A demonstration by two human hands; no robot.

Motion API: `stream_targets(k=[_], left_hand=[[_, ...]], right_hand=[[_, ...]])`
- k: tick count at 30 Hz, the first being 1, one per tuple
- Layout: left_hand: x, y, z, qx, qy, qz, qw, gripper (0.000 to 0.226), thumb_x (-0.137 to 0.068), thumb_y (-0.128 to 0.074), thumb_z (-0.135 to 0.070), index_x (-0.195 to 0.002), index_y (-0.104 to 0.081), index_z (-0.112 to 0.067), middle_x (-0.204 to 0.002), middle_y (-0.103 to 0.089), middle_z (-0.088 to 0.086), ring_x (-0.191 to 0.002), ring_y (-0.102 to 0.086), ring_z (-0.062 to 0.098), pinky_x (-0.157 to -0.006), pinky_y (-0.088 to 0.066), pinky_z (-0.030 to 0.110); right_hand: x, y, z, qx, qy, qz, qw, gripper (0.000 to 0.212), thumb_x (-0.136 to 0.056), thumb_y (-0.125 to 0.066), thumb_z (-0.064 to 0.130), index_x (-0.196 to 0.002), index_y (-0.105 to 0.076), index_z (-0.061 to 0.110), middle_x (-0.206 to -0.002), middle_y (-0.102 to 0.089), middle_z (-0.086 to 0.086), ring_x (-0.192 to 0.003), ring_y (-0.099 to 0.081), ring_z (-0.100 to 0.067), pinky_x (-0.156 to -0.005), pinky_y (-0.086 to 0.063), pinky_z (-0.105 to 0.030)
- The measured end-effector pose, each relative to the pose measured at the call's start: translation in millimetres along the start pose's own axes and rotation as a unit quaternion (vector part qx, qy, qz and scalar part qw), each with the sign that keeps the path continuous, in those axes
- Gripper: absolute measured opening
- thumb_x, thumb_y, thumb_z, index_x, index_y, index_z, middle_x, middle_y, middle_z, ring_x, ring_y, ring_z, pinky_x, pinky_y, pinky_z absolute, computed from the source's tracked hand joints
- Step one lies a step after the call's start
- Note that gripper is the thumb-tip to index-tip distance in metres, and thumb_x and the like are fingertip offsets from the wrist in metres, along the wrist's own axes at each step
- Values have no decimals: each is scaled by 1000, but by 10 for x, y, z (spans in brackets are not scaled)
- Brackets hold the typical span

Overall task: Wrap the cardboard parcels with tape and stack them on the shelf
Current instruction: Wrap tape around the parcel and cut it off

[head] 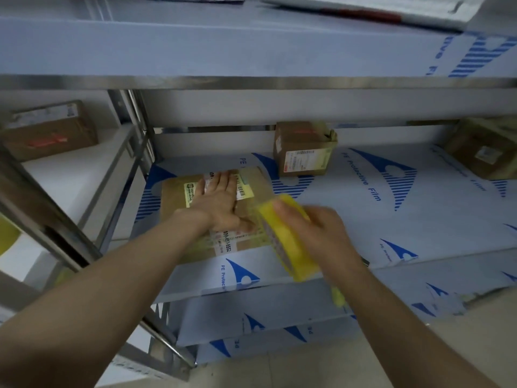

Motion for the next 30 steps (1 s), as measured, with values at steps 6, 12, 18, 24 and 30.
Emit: stream_targets(k=[6, 12, 18, 24, 30], left_hand=[[-21, -19, -1, -4, 3, 4, 1000, 130, -65, -62, -74, -150, 14, -13, -159, 15, 5, -145, 16, 20, -116, 9, 45], [-57, 218, 32, 93, -2, 132, 987, 106, -70, -50, -70, -152, -9, -17, -160, -1, 9, -147, -1, 26, -117, -7, 51], [-560, 346, -375, 6, 75, -43, 996, 80, -93, -23, -64, -151, -12, -11, -157, -13, 15, -143, -16, 31, -116, -15, 48], [-977, 119, -433, 42, 95, -67, 992, 67, -97, -15, -59, -82, -58, -10, -95, -64, 12, -73, -54, 19, -75, -42, 35], [-1069, 119, -343, 123, 161, -59, 977, 70, -94, -23, -64, -122, -56, -9, -124, -59, 14, -107, -56, 29, -81, -39, 35]], right_hand=[[334, -160, -699, -6, -64, -45, 997, 51, -70, -55, 66, -53, -40, 20, -47, -38, 9, -50, -39, -9, -54, -36, -27], [217, -245, -866, 8, -65, -42, 997, 53, -82, -57, 59, -51, -35, 22, -41, -37, 10, -45, -36, -5, -51, -32, -25], [205, -315, -858, 41, -91, -9, 995, 59, -84, -59, 52, -42, -33, 20, -39, -33, 7, -46, -34, -9, -50, -28, -26], [226, -296, -871, 54, -114, -16, 992, 57, -86, -55, 55, -47, -31, 20, -36, -38, 10, -45, -33, -7, -49, -26, -25], [155, -254, -896, 11, -135, -32, 990, 59, -85, -55, 56, -46, -27, 21, -36, -29, 7, -43, -31, -9, -48, -26, -25]])
Point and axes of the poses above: each hand's wrist, its own x-axis away from the middle knuckle, its own y-axis out of the back of the hand, z = x × y, the point moved 2 cm from there along -x, towards the middle knuckle
